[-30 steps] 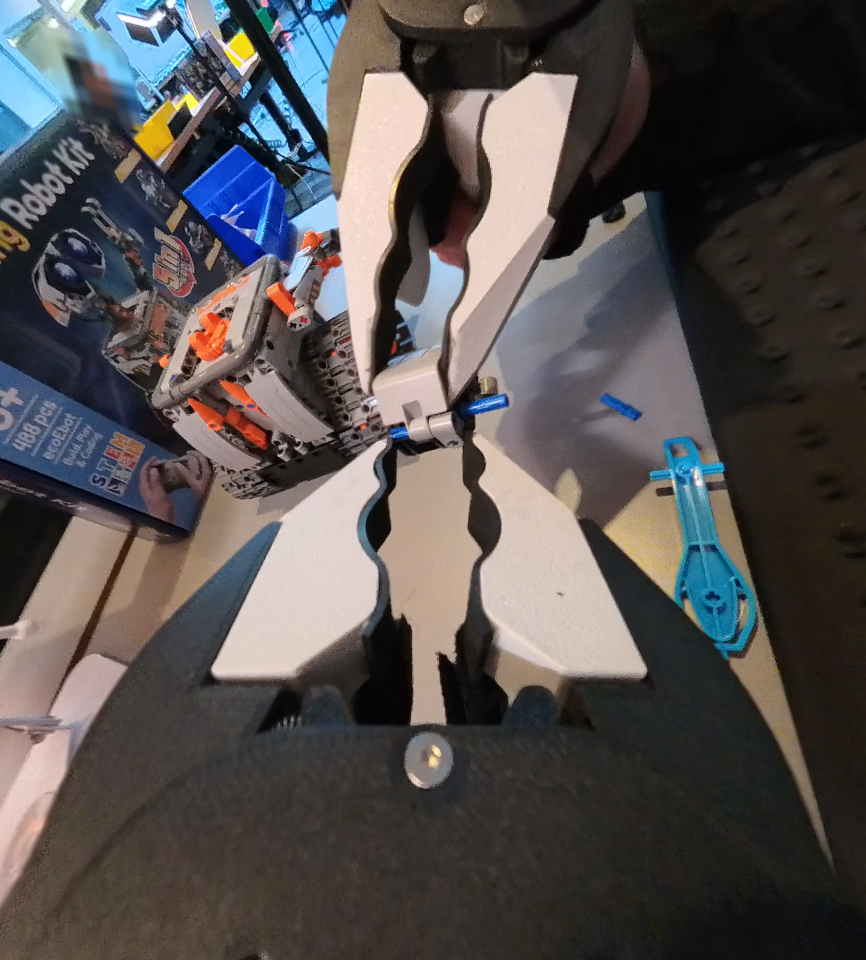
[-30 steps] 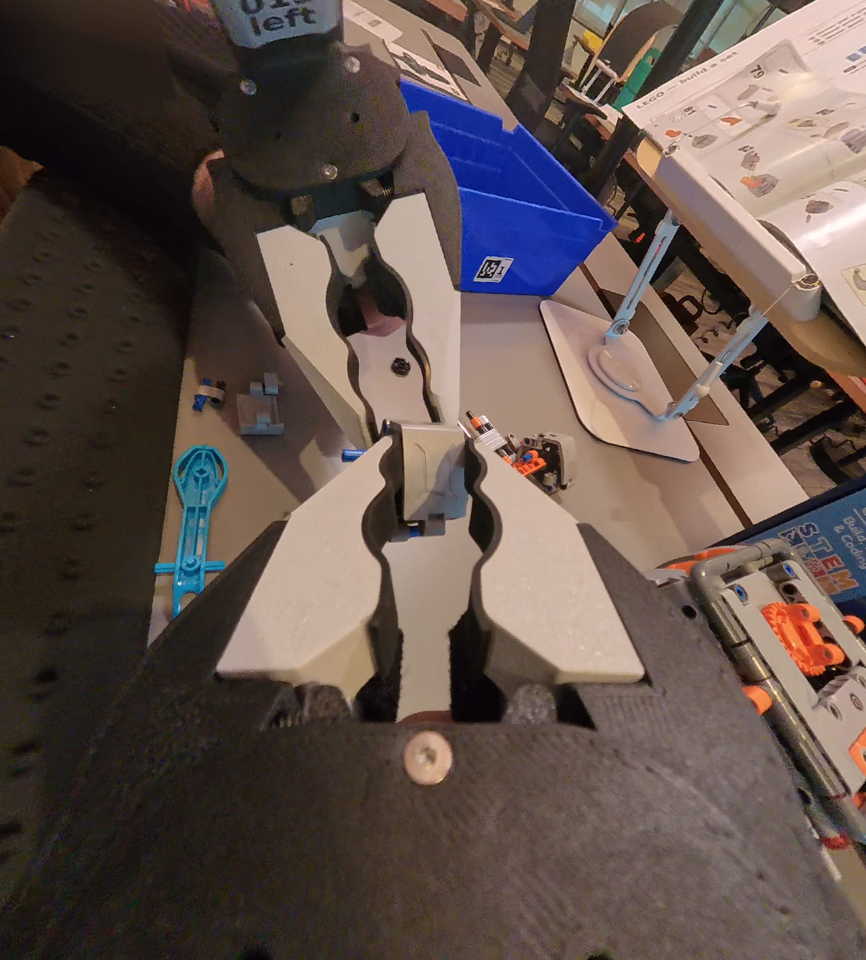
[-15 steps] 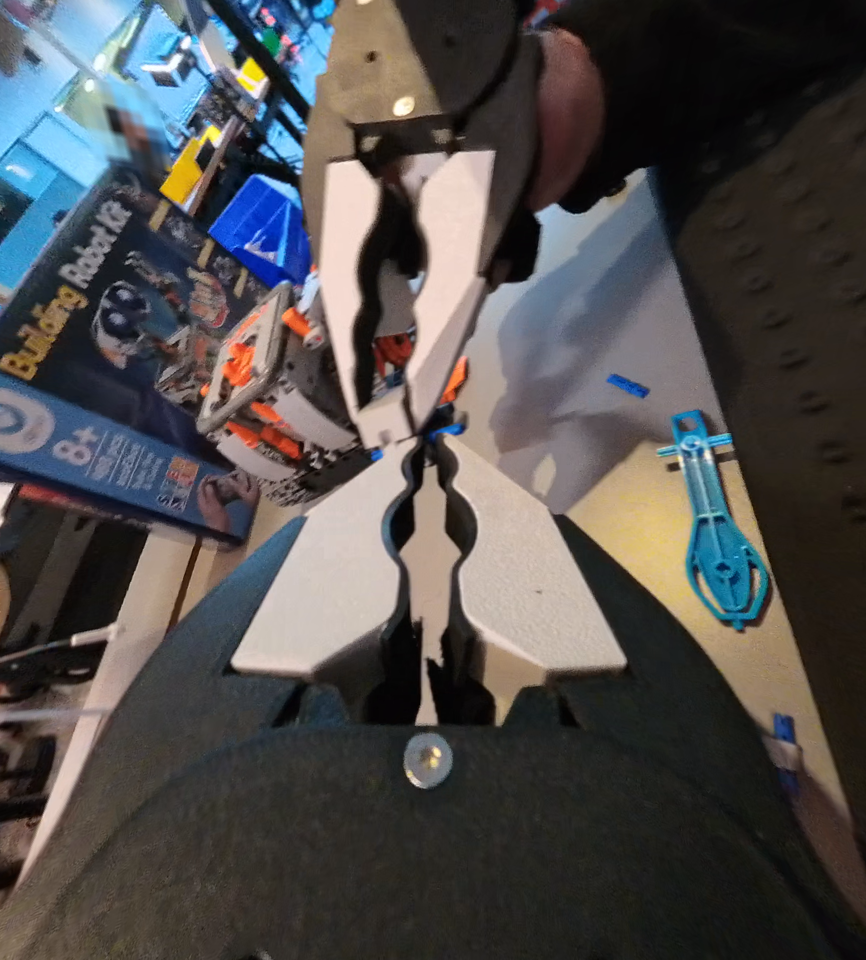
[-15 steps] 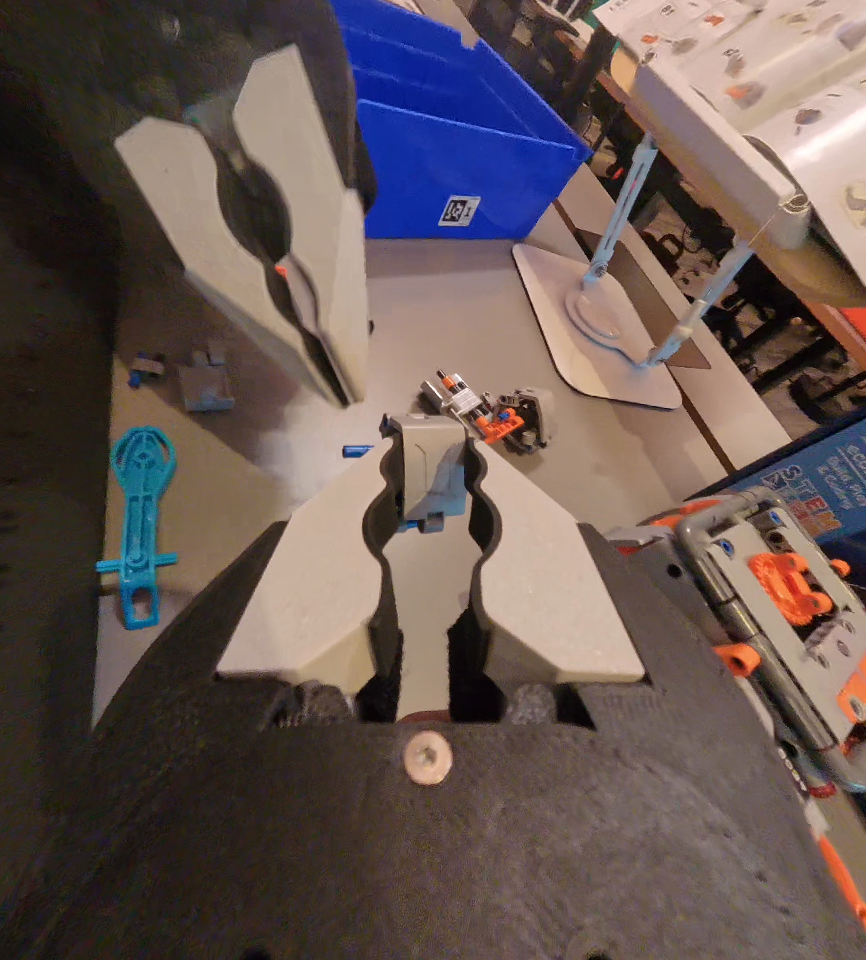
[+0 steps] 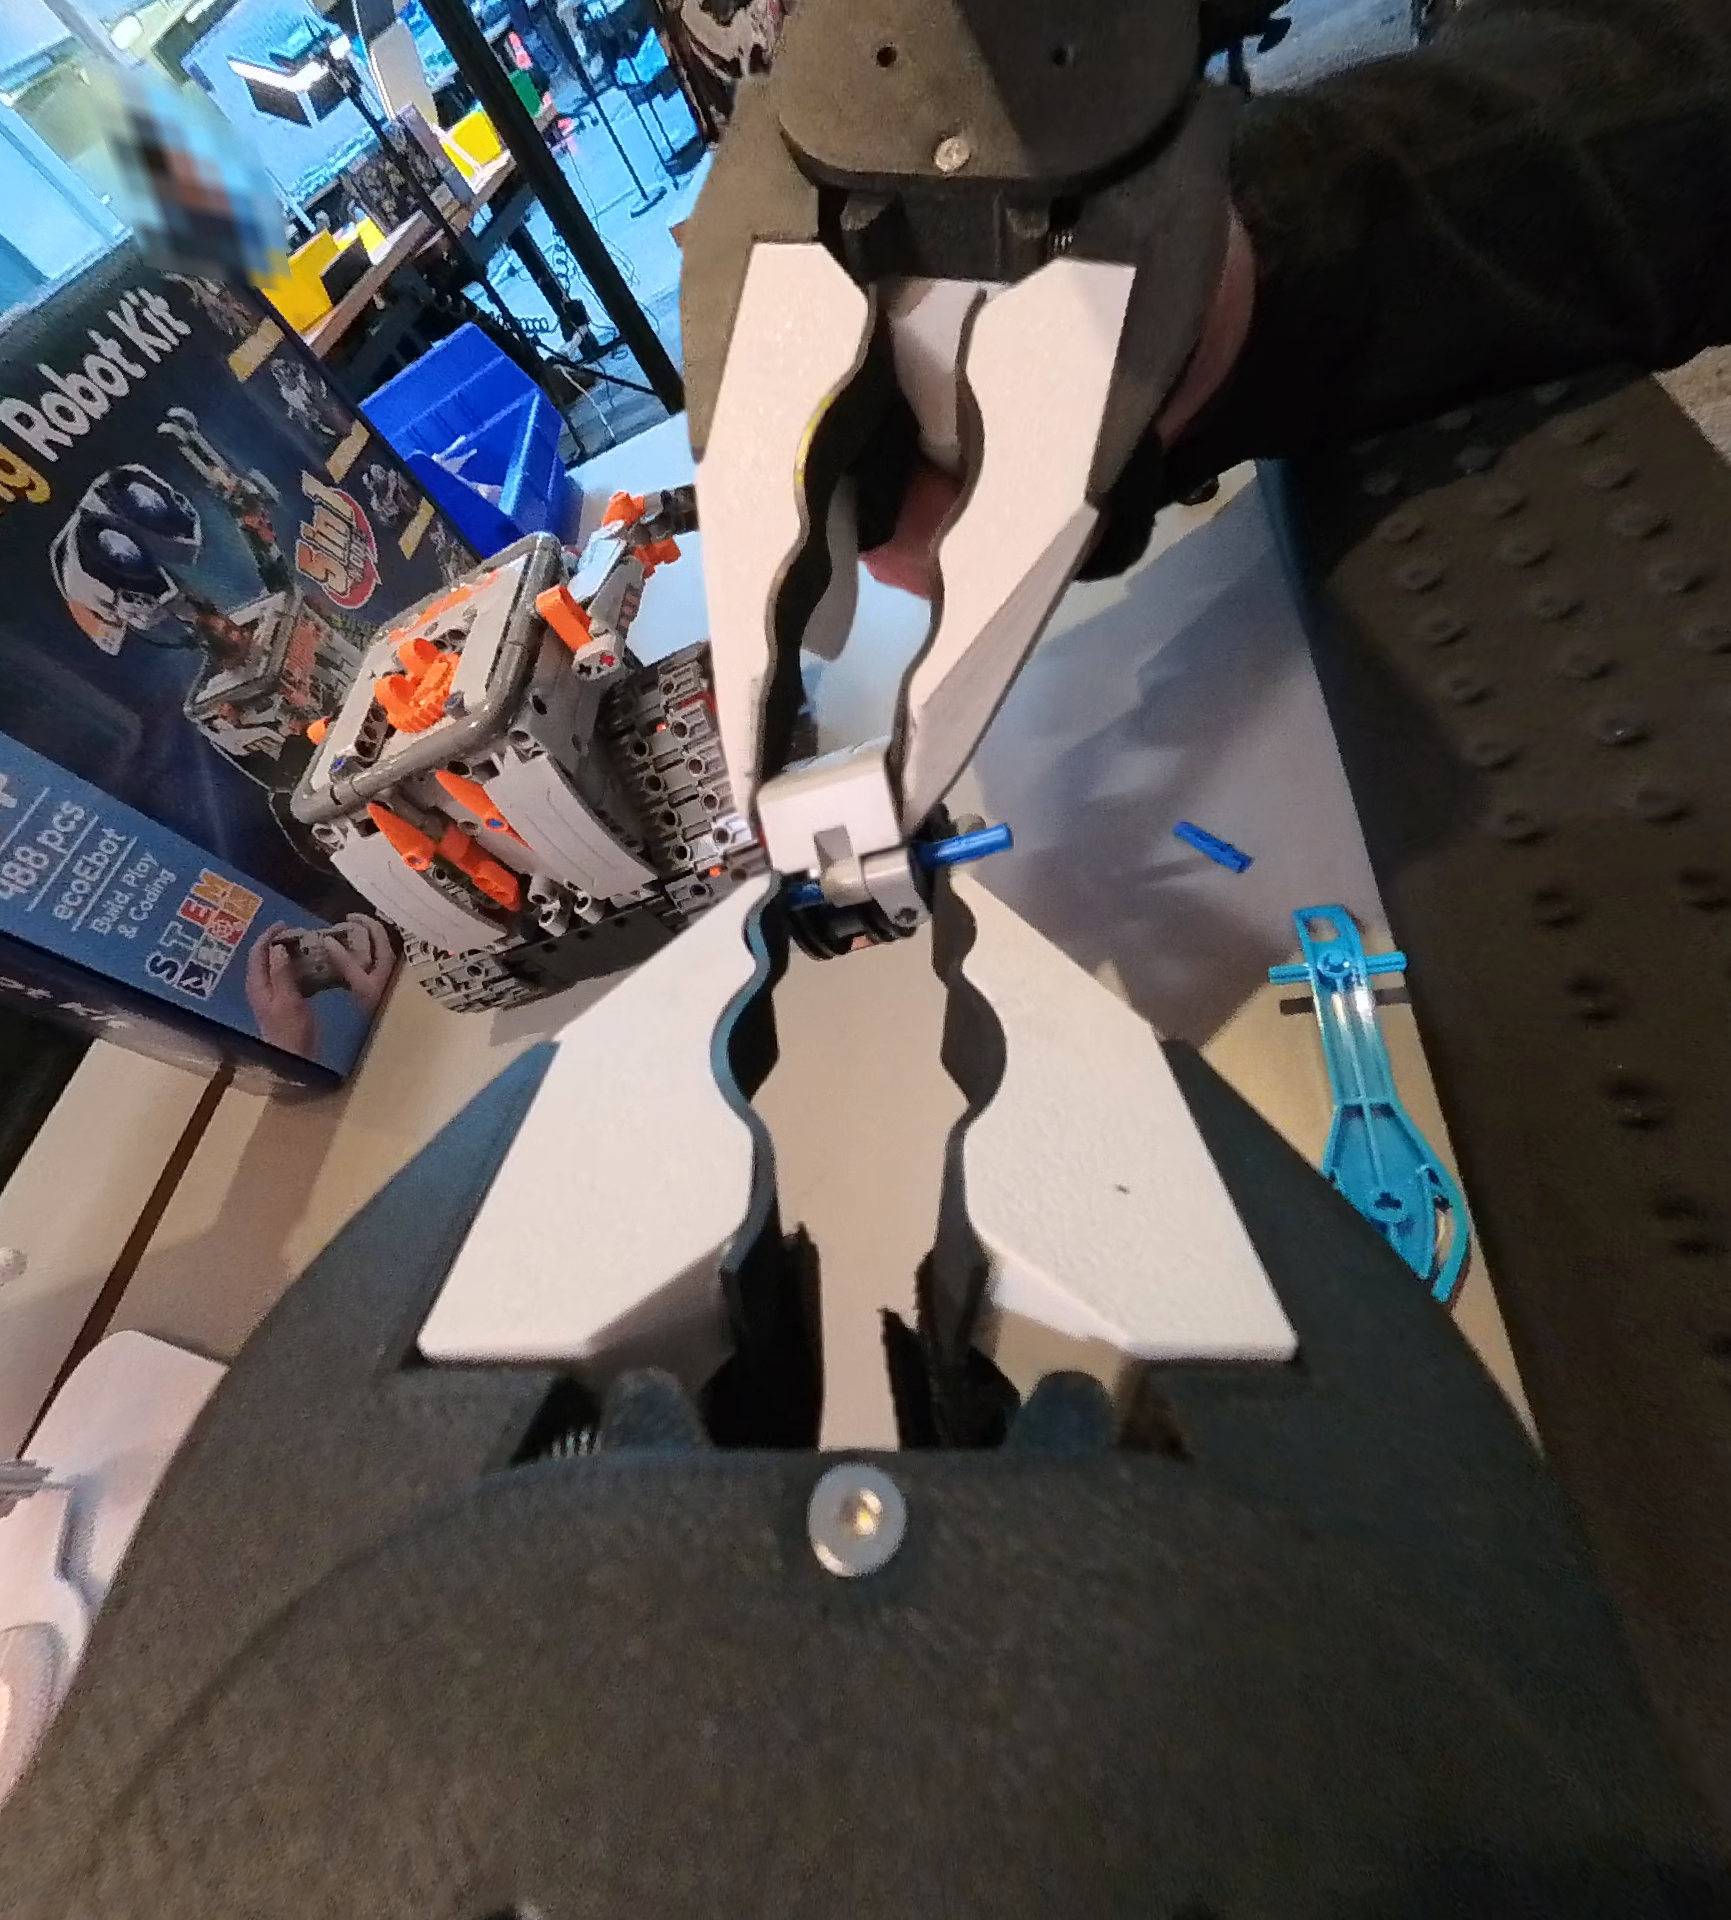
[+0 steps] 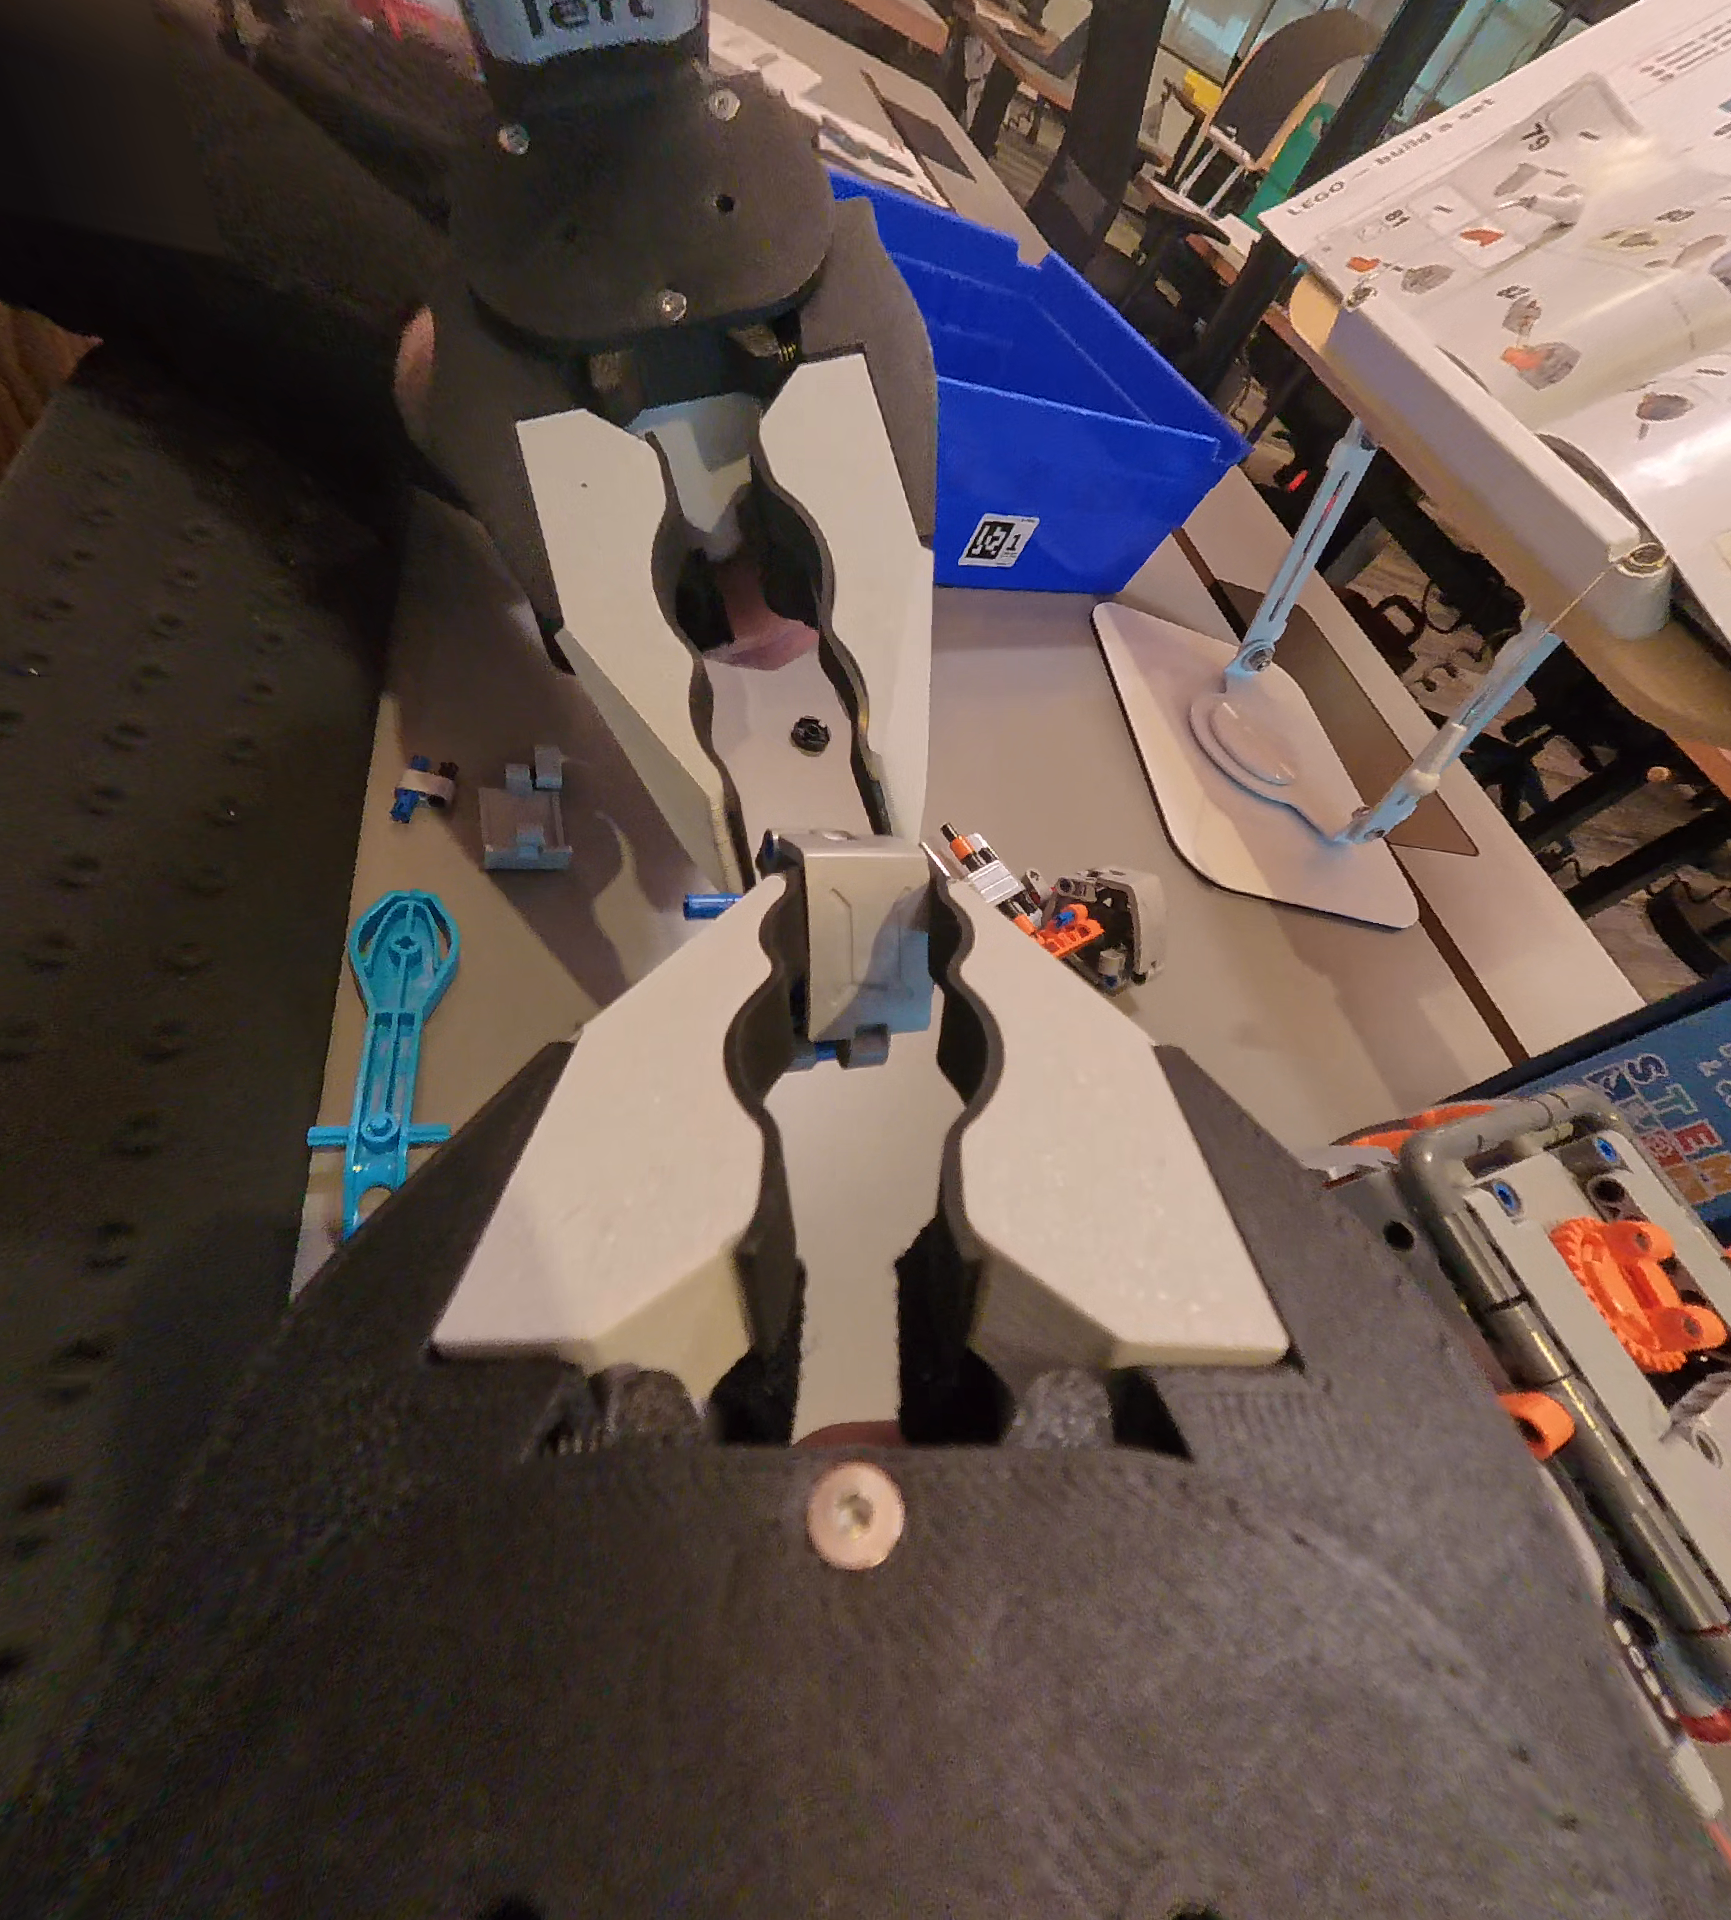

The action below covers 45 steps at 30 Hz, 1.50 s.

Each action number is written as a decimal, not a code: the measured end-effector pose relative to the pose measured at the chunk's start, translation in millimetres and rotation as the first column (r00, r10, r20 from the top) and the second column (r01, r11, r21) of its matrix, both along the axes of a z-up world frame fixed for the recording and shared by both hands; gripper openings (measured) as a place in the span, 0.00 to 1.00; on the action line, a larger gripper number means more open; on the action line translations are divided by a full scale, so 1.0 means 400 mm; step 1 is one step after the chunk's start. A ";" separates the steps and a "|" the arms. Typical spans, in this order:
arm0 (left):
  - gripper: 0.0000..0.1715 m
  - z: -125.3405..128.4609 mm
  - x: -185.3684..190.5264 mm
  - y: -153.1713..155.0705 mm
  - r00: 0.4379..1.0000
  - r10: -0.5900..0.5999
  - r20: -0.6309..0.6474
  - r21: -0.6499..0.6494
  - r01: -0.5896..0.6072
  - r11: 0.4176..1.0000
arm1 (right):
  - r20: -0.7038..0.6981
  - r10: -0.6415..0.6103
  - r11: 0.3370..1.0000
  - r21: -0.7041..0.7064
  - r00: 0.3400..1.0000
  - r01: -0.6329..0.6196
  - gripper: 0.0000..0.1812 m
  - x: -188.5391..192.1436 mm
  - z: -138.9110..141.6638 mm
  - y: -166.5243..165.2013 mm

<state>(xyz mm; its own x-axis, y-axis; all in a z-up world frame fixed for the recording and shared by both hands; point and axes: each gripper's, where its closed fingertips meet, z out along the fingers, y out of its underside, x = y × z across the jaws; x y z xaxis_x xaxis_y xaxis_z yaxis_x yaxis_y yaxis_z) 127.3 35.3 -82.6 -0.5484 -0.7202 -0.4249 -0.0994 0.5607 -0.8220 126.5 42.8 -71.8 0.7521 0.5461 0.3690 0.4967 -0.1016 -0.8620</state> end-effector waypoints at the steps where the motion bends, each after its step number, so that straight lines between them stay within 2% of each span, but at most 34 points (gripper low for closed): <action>1: 0.14 -0.004 0.000 0.001 1.000 0.005 -0.002 0.013 -0.004 1.000 | 0.007 -0.001 1.000 -0.003 1.000 0.001 0.11 0.000 -0.002 0.000; 4: 0.13 -0.002 -0.001 -0.001 1.000 0.010 -0.004 0.015 -0.010 1.000 | 0.026 -0.007 1.000 0.010 1.000 0.007 0.11 -0.001 -0.001 0.000; 11: 0.12 0.018 -0.009 -0.009 0.999 -0.023 -0.046 -0.134 0.016 0.991 | 0.136 -0.053 0.995 0.087 0.989 0.042 0.10 -0.007 0.017 -0.001; 14: 0.12 0.006 -0.010 -0.013 0.997 -0.033 -0.063 -0.119 0.025 0.993 | 0.171 -0.056 0.996 0.076 0.984 0.043 0.10 -0.006 0.006 -0.002; 17: 0.13 0.016 -0.006 -0.011 0.998 -0.045 -0.052 -0.143 0.037 0.989 | 0.157 -0.067 0.995 0.082 0.985 0.055 0.10 -0.001 0.014 0.000; 20: 0.13 0.017 -0.009 -0.010 0.998 -0.049 -0.032 -0.111 0.046 0.993 | 0.065 -0.044 0.998 0.045 0.997 0.041 0.10 -0.004 0.016 -0.002; 25: 0.13 0.011 -0.007 -0.003 0.990 -0.073 -0.117 -0.250 0.042 0.967 | 0.239 -0.107 0.989 0.127 0.965 0.079 0.10 -0.002 0.010 0.004; 30: 0.12 0.012 -0.004 -0.003 0.994 -0.052 -0.092 -0.201 0.033 0.979 | 0.303 -0.144 0.982 0.163 0.942 0.098 0.09 0.001 0.012 0.006; 37: 0.12 0.008 -0.004 -0.005 0.999 -0.021 -0.041 -0.056 0.019 0.998 | 0.253 -0.140 0.986 0.127 0.957 0.110 0.09 0.004 0.008 0.008; 45: 0.11 0.000 -0.006 -0.018 0.997 -0.042 -0.068 -0.104 0.035 0.994 | 0.269 -0.159 0.985 0.113 0.950 0.133 0.05 0.009 0.002 0.011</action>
